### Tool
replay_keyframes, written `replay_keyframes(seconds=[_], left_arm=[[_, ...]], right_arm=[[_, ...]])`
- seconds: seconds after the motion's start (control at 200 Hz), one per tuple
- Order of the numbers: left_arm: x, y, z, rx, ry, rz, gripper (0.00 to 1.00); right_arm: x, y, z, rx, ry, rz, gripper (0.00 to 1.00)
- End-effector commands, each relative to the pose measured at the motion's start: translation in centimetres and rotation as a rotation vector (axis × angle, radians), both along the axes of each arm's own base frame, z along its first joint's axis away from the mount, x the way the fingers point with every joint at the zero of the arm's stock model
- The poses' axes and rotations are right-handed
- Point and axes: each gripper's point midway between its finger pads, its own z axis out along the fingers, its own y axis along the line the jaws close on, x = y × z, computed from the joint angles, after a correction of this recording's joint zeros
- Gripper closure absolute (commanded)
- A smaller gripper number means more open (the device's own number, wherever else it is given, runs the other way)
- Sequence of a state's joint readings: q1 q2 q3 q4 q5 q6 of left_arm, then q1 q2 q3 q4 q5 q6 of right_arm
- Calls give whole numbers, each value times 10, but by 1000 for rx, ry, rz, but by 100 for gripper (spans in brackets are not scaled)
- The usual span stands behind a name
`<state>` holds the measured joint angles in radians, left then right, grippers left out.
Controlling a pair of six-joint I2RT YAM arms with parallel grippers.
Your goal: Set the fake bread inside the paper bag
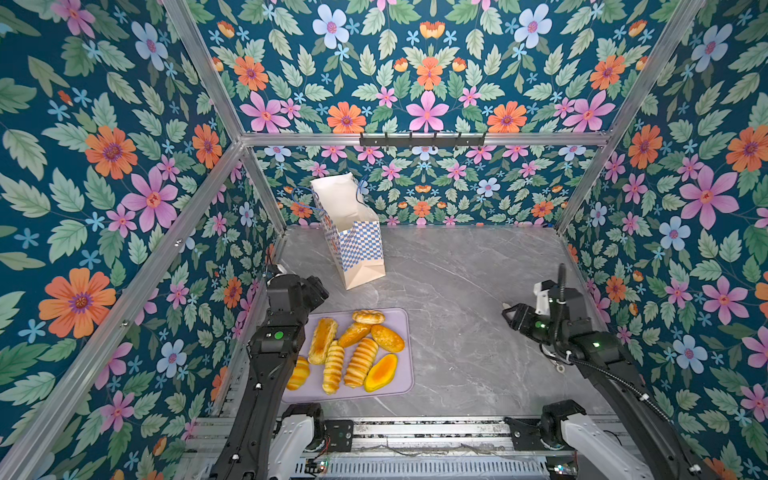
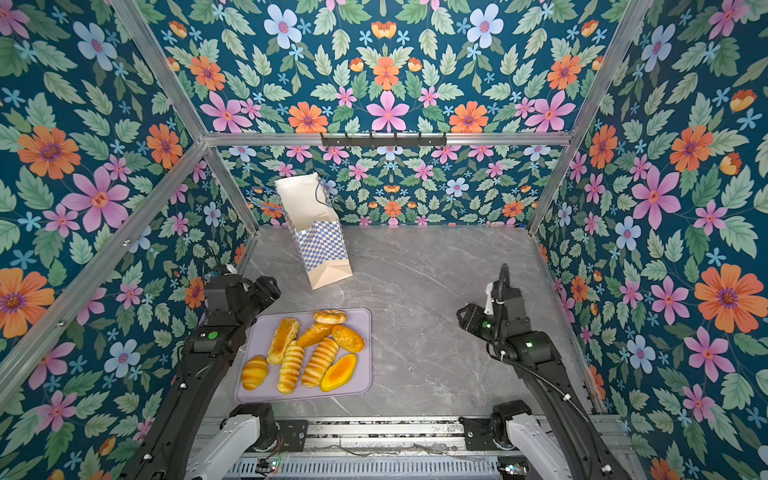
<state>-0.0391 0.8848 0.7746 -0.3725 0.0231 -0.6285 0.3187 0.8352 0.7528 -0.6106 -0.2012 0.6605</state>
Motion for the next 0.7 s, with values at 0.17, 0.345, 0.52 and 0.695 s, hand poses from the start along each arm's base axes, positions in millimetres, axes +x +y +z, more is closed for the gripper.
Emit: replay_keyframes(seconds=[0.17, 0.345, 0.52, 0.695], left_arm=[[-10, -48, -24, -189, 82, -172, 28], [-10, -48, -27, -183, 84, -166, 27], [-10, -46, -29, -177, 84, -161, 26], [-9, -42, -27, -148, 83, -149, 25]], right_arm=[[-22, 109, -41, -125, 141, 230, 49], [-28, 166, -67, -165, 218, 339, 61], [-33, 203, -86, -198, 258, 407, 64], [-41, 227, -113, -220, 315, 445, 65]])
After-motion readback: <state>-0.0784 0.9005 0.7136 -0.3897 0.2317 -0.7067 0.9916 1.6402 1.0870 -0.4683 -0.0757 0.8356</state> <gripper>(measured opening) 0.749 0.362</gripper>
